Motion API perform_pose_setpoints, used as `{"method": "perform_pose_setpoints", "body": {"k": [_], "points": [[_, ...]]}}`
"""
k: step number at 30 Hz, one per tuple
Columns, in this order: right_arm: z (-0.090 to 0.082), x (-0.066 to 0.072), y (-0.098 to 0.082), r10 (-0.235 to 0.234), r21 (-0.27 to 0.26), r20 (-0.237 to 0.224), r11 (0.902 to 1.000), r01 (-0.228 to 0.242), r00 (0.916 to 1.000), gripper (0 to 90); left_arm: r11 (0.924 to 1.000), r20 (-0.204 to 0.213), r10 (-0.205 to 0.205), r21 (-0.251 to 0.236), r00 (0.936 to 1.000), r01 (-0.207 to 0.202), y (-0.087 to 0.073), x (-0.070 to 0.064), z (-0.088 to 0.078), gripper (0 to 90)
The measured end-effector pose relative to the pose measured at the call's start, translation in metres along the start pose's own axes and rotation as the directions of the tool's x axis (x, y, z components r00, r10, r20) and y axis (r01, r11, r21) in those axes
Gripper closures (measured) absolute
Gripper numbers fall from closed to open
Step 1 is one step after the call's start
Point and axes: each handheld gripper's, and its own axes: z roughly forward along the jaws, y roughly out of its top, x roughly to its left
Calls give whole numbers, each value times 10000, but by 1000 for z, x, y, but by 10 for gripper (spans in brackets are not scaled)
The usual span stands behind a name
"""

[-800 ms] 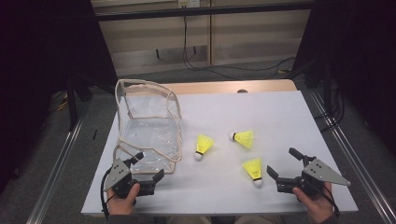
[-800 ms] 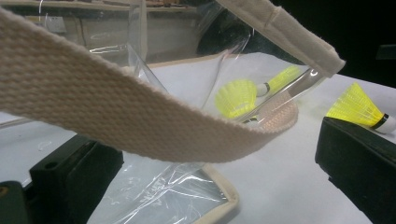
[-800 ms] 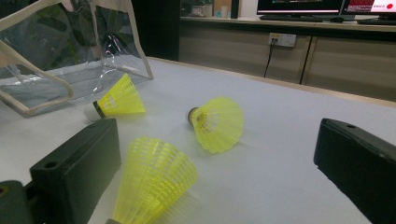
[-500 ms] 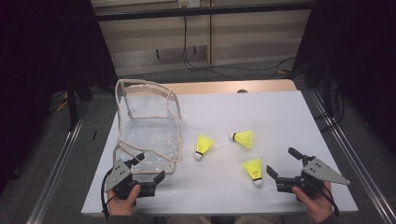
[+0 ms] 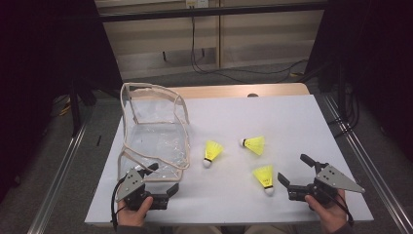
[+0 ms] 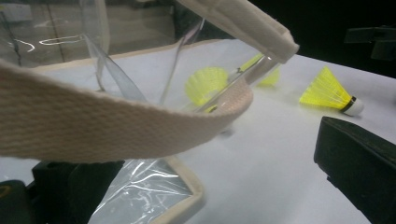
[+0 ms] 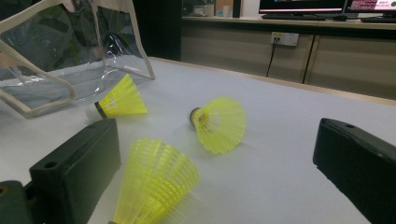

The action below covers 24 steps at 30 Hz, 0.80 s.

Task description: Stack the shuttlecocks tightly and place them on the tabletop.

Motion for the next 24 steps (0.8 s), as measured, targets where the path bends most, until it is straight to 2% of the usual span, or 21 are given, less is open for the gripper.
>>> {"method": "perform_pose_setpoints", "body": {"k": [3,6,15,17,24], "points": [[-1,0,0,22,-14,2,10000,-22,10000,2,9999,32,-114,38,9999,114,0,-4,3,13],[0,0,0,21,-17,-11,10000,-21,10000,2,9999,110,28,116,9999,-30,1,-6,4,5],[0,1,0,8,18,-71,10000,-8,10000,5,9997,218,-48,247,9998,42,0,-12,8,1],[0,1,0,-2,5,-72,10000,2,10000,4,9992,233,48,385,9997,-57,0,-12,9,1],[1,1,0,1,1,-93,10000,-1,10000,5,9977,368,7,682,9993,-32,-1,-15,11,1]]}}
